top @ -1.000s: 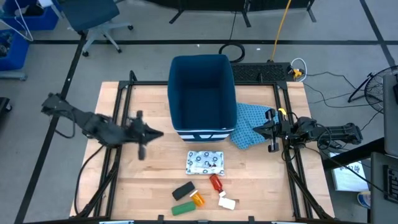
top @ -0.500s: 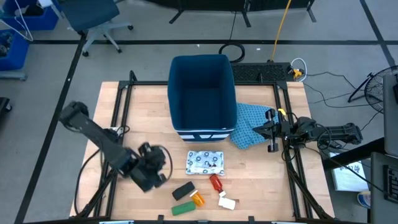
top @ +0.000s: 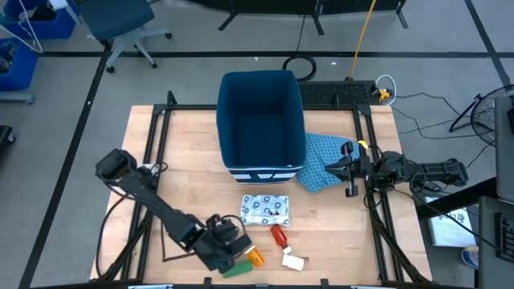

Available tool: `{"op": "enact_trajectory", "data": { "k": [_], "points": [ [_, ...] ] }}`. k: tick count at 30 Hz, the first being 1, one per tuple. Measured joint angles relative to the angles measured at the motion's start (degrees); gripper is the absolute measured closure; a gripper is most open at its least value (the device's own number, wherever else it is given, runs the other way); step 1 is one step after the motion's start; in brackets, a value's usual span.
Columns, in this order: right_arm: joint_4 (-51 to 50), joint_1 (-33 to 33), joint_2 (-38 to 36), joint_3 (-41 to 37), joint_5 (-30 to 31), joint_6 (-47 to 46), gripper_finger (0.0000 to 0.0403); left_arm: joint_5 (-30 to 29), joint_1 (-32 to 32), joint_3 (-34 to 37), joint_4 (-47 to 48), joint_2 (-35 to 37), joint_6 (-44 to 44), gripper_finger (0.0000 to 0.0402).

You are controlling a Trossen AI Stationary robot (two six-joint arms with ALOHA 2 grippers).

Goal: Pick & place medical supplies in basket/bin
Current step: Put the black bandage into the blue bin

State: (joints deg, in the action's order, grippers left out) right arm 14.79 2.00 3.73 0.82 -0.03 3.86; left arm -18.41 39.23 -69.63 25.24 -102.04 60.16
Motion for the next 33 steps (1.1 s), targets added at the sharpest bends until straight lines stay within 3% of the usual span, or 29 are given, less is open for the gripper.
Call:
{"op": "enact_trajectory", "data": {
  "k": [5,10,21,27,33],
  "points": [
    [1.70,-0.02,0.03,-0.01,0.02,0.04,0.0346,6.92,-2.25,-0.02,2.07,-0.04,3.35,0.0099],
    [2.95,0.00,0.07,0.00,0.22,0.87,0.0327,7.66,-2.64,-0.02,1.71,-0.45,0.29,0.0058],
    [3.48,-0.01,0.09,0.00,0.25,3.09,0.0295,7.77,-4.07,-0.02,0.71,-5.82,-4.51,0.0077],
    [3.34,-0.01,0.11,-0.01,0.26,3.28,0.0293,11.76,-4.33,-0.02,-1.82,-9.66,-4.46,0.0089],
    [2.95,-0.01,0.13,-0.01,0.20,3.28,0.0291,11.17,-4.09,-0.30,-1.61,-11.43,-3.92,0.0090]
  ]
}}
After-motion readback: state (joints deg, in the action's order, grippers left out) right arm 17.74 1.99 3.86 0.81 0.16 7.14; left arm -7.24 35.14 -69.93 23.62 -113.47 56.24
